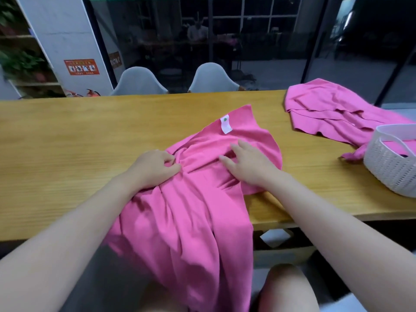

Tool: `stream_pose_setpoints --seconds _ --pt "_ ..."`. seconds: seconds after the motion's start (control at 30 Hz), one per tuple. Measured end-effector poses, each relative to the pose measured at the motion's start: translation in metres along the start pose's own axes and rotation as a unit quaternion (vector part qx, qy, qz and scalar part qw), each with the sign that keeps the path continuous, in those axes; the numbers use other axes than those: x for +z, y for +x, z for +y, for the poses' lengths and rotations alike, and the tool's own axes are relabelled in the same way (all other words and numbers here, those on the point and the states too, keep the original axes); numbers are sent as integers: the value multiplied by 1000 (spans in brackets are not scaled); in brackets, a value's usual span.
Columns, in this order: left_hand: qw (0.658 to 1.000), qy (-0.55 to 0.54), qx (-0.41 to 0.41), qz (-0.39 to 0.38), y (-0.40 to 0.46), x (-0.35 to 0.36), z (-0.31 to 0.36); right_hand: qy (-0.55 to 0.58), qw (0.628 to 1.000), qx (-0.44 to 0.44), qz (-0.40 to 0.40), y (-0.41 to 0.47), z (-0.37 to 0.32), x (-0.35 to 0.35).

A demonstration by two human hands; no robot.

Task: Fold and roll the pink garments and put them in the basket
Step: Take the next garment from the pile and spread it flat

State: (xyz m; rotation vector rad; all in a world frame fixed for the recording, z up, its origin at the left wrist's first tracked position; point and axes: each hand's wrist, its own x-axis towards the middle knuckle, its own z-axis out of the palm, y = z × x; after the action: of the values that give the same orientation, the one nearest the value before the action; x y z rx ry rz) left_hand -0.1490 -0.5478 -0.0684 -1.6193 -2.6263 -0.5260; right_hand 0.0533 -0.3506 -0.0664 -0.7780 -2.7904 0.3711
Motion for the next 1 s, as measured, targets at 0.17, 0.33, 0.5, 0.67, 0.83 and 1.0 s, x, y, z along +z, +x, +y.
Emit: stream_pose_setpoints --seconds 0.17,0.33,0.5,0.67,0.83,1.0 --pt "980 141 -124 -72 15 -13 43 -52 995 40 -74 -44 -10 9" --pt "984 146 72 77 19 15 66 -51 992 -29 -111 -25 12 -4" --pt "994 33 76 -74 17 22 47 -78 983 -97 -132 8 37 -12" --pt "984 73 -45 -158 17 5 40 -85 982 -108 -132 23 42 -14" --pt "978 73 -82 -179 44 -2 33 -63 987 -80 -127 11 29 -19" --pt "982 71 -77 -159 80 1 17 -28 989 -80 -118 -25 17 -17"
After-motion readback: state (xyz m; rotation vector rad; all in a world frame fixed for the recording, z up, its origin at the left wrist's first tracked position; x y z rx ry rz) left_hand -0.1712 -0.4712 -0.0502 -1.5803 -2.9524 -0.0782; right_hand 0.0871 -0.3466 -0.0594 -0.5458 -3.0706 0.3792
